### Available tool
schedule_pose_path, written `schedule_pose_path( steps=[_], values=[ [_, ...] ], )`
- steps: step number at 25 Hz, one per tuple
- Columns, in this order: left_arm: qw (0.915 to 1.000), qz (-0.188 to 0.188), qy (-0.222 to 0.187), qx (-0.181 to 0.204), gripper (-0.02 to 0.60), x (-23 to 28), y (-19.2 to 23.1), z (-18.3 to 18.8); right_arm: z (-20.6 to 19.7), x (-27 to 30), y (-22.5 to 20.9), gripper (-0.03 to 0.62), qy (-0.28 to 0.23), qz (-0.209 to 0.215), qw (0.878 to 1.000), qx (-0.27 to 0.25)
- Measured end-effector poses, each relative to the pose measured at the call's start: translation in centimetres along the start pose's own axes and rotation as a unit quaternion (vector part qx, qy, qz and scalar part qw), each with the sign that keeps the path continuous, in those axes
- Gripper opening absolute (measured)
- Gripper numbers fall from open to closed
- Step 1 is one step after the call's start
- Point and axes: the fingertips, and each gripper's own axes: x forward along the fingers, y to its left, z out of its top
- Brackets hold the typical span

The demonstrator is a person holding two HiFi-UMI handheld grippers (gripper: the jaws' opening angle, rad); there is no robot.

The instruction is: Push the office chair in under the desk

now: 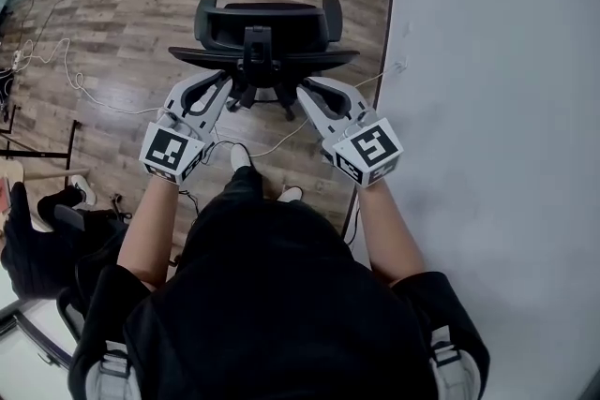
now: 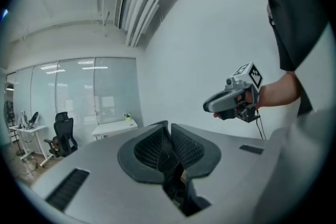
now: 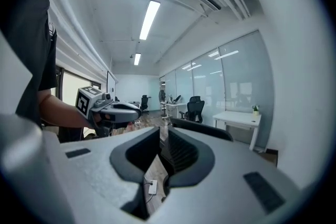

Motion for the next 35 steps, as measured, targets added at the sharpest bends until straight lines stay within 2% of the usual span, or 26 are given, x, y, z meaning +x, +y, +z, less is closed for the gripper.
schedule_pose_path(
  steps=[11, 17, 22, 26, 31, 35],
  values=[
    [0.9969, -0.043, 0.060, 0.028, 0.080, 3.3, 5.0, -3.9, -3.0, 5.1, -4.3, 0.069, 0.094, -0.001, 0.995, -0.014],
    [0.9876, -0.088, 0.116, 0.059, 0.134, 4.7, 6.3, -7.1, -5.8, 7.0, -6.3, 0.134, 0.179, 0.019, 0.983, -0.045],
    [0.9734, -0.121, 0.165, 0.103, 0.152, 5.9, 6.6, -10.1, -8.4, 7.9, -8.2, 0.166, 0.241, 0.027, 0.967, -0.079],
    [0.9579, -0.147, 0.206, 0.136, 0.167, 6.3, 7.0, -12.6, -9.8, 8.4, -9.1, 0.167, 0.286, 0.036, 0.951, -0.113],
    [0.9328, -0.174, 0.253, 0.188, 0.181, 6.6, 8.2, -14.7, -11.3, 9.2, -10.0, 0.167, 0.353, 0.062, 0.917, -0.174],
    [0.9117, -0.188, 0.287, 0.226, 0.183, 6.6, 9.3, -16.3, -12.7, 9.4, -11.0, 0.167, 0.394, 0.067, 0.891, -0.214]
  ],
)
